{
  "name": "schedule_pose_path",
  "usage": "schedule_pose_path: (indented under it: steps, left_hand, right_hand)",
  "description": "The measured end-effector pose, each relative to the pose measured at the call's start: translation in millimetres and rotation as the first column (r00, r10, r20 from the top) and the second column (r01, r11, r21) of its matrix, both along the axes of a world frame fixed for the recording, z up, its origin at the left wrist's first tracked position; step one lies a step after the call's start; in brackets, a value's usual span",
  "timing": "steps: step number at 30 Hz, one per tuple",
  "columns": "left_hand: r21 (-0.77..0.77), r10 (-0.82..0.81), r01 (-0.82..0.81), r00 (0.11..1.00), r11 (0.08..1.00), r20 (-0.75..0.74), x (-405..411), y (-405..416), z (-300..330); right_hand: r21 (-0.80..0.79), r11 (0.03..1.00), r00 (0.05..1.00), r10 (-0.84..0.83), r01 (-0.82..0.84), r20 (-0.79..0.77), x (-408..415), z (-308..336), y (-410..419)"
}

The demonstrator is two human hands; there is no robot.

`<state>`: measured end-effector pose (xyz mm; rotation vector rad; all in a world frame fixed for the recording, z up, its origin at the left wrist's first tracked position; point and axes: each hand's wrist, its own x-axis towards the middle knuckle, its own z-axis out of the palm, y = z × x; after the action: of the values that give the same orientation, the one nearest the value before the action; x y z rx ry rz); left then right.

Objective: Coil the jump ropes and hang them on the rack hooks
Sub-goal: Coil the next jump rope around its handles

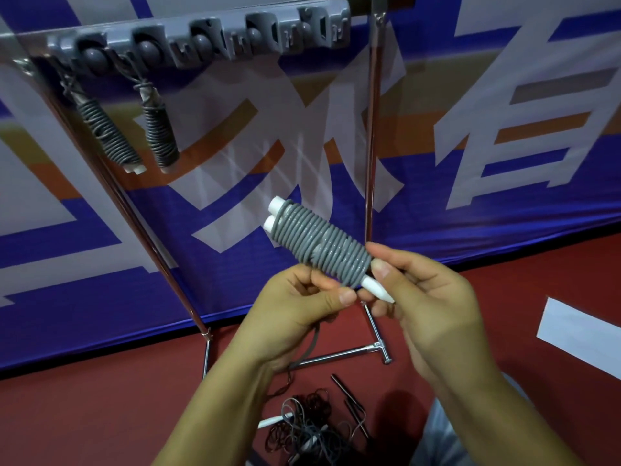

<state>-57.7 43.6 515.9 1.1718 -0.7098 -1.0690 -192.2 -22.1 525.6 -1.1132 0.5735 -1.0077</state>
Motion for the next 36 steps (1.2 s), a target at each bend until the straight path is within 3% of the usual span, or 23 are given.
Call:
schedule_pose_path:
  steps: [3, 7, 10, 12, 15, 18, 20, 23, 26, 30, 32, 36]
  left_hand:
    - [-0.079, -0.034, 0.042, 0.994, 0.996, 0.103, 5.5, -0.1, -3.5]
    - [-0.202, -0.148, 0.166, 0.984, 0.965, 0.1, 9.1, 2.9, -1.3]
    - [-0.182, -0.067, 0.104, 0.977, 0.978, 0.201, 9.1, 4.7, 3.0]
    - [-0.148, 0.01, 0.038, 0.951, 0.988, 0.308, 6.6, 5.8, 4.9]
    - [-0.144, 0.082, -0.026, 0.912, 0.989, 0.403, -0.3, 7.3, 8.2]
    - [-0.169, 0.18, -0.122, 0.903, 0.978, 0.391, -5.4, 5.5, 12.4]
    - [-0.215, 0.189, -0.119, 0.919, 0.969, 0.345, -8.0, 3.1, 14.8]
    - [-0.204, 0.173, -0.131, 0.963, 0.97, 0.208, -11.7, 1.0, 18.2]
    - [-0.155, 0.117, -0.105, 0.991, 0.982, 0.071, -18.6, 1.0, 19.3]
    - [-0.043, 0.087, -0.088, 0.996, 0.995, -0.014, -20.4, 2.6, 17.2]
    - [0.0, 0.112, -0.112, 0.993, 0.994, 0.029, -17.4, 4.5, 15.1]
    - [0.036, 0.063, -0.069, 0.988, 0.997, 0.14, -14.0, 5.6, 15.7]
  right_hand:
    - [0.118, 0.985, 0.992, 0.122, -0.126, 0.037, -1.0, 4.5, 0.4]
    - [0.316, 0.894, 0.947, 0.314, -0.317, 0.064, -2.2, 8.6, -5.6]
    - [0.49, 0.758, 0.901, 0.387, -0.431, 0.195, -1.2, 6.8, -9.9]
    - [0.503, 0.743, 0.896, 0.401, -0.441, 0.192, -1.3, 4.4, -11.1]
    - [0.305, 0.888, 0.922, 0.381, -0.345, -0.067, -0.5, -2.9, -8.0]
    - [-0.078, 0.976, 0.942, 0.173, -0.203, -0.287, 1.2, -20.8, -3.1]
    - [-0.405, 0.9, 0.939, 0.012, -0.161, -0.345, 0.6, -31.2, -0.8]
    - [-0.746, 0.664, 0.918, -0.256, -0.062, -0.304, 3.4, -39.5, -0.6]
    - [-0.829, 0.555, 0.904, -0.388, 0.072, -0.181, 7.9, -38.2, 0.4]
    - [-0.846, 0.52, 0.923, -0.373, 0.122, -0.096, 8.0, -31.8, -3.5]
    - [-0.831, 0.548, 0.934, -0.338, 0.094, -0.118, 6.2, -30.6, -7.0]
    - [-0.715, 0.698, 0.942, -0.264, 0.038, -0.208, 3.2, -33.9, -7.4]
